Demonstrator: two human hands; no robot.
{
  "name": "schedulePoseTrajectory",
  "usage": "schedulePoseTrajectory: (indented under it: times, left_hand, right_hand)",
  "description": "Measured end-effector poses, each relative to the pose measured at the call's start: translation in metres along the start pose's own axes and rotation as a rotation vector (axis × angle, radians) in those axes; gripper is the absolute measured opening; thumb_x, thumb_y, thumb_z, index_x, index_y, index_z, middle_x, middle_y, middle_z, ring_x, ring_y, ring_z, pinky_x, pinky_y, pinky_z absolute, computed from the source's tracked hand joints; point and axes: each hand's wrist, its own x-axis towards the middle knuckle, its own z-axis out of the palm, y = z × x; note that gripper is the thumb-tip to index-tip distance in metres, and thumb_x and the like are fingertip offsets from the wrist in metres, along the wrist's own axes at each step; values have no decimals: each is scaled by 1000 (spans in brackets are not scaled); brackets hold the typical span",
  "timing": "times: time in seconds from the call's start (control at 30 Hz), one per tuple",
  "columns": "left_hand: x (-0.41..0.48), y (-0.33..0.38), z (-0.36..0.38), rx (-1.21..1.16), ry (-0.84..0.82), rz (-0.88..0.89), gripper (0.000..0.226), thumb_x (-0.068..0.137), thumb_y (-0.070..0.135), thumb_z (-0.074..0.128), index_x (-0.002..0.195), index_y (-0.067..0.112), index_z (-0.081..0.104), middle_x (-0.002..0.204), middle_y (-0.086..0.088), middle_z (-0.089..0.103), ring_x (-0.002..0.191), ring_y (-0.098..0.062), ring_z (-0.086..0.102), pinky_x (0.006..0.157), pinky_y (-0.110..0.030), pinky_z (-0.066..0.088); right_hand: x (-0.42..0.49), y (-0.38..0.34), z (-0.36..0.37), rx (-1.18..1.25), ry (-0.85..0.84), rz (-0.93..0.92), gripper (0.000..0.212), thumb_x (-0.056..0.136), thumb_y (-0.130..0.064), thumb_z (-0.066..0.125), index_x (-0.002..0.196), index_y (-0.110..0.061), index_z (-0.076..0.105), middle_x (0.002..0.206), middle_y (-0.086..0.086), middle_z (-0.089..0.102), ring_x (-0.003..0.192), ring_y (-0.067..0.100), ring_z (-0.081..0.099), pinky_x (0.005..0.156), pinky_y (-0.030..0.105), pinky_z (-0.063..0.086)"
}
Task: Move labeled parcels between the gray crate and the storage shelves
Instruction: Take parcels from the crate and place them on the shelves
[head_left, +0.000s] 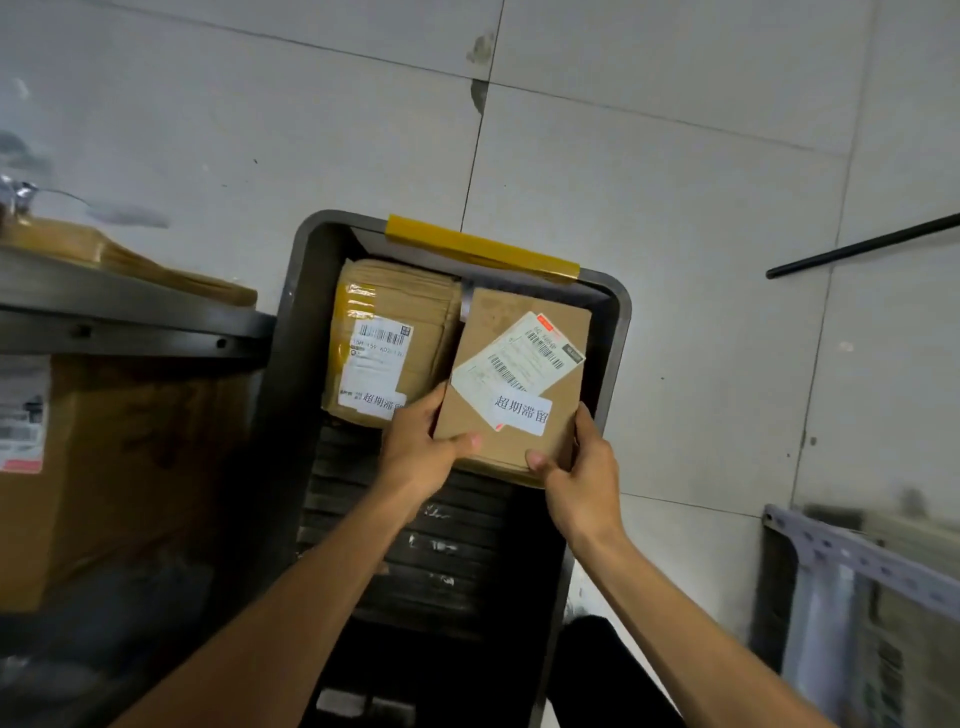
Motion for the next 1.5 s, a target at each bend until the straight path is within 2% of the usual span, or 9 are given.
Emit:
schedulePoseTrajectory:
  times: [0.3, 0.47, 0.57, 0.67, 0.77, 0.83, 0.97, 1.3, 1.5]
  left_hand:
    - [68, -33, 2, 243, 91, 11, 81, 60, 7, 88, 133, 24, 58, 123, 0, 66, 118, -16, 57, 103, -39, 46]
    - [59, -31, 8, 402, 118, 24, 65, 62, 1, 83, 123, 13, 65, 113, -6, 70, 107, -20, 63, 94, -34, 53]
    - [48, -11, 11, 525, 121, 31, 70, 60, 7, 86, 125, 10, 61, 118, -7, 67, 110, -23, 61, 97, -38, 50]
    - [28, 28, 7, 614, 101, 55, 67, 62, 14, 88, 123, 10, 59, 119, -8, 65, 112, -24, 59, 93, -39, 51]
    - [-2, 75, -6, 738, 75, 77, 67, 66, 23, 87, 126, 15, 58, 124, -4, 63, 114, -23, 59, 94, -39, 51]
    - [-30, 111, -19, 793, 57, 79, 64, 69, 24, 85, 127, 18, 58, 125, -3, 62, 115, -23, 58, 95, -41, 50]
    - [-95, 189, -49, 856, 32, 82, 48, 73, 24, 82, 117, 15, 64, 119, -5, 66, 109, -22, 61, 93, -38, 52]
    - [-272, 354, -98, 1014, 178, 188, 58, 74, 32, 80, 126, 22, 56, 123, -2, 58, 112, -22, 57, 93, -34, 49]
    - [-373, 409, -114, 1062, 275, 221, 61, 76, 32, 79, 130, 21, 54, 128, -1, 59, 116, -22, 57, 95, -35, 48]
  right_hand:
    - [50, 19, 22, -137, -2, 41, 55, 88, 6, 61, 135, -16, 41, 121, -10, 52, 106, 0, 42, 88, 14, 34]
    - [53, 22, 27, -133, 12, 98, 51, 85, 2, 64, 130, -14, 46, 128, 1, 59, 121, 18, 54, 94, 21, 39]
    - [47, 4, 26, -168, -56, 105, 55, 84, -1, 66, 134, -13, 47, 134, 4, 58, 124, 20, 54, 84, 10, 41]
    - [32, -32, 17, -237, -105, 60, 64, 83, 2, 65, 141, -11, 42, 139, 6, 54, 126, 22, 52, 76, 6, 39]
    - [10, -80, 2, -365, -154, -20, 66, 81, -3, 65, 142, -8, 43, 140, 11, 52, 127, 28, 51, 99, 28, 46]
    - [-8, -120, -15, -455, -189, -77, 65, 78, -8, 65, 140, -10, 45, 135, 13, 56, 122, 29, 54, 96, 35, 49]
    - [-54, -211, -54, -578, -260, -184, 65, 80, -11, 63, 142, -15, 46, 137, 7, 55, 121, 24, 55, 92, 29, 47]
    - [-194, -400, -134, -1092, -388, -473, 59, 83, -22, 59, 140, -15, 45, 137, 9, 51, 124, 26, 50, 99, 35, 46]
    - [-284, -468, -188, -1192, -374, -592, 57, 87, -16, 53, 143, -16, 42, 144, 9, 46, 130, 27, 45, 101, 32, 42]
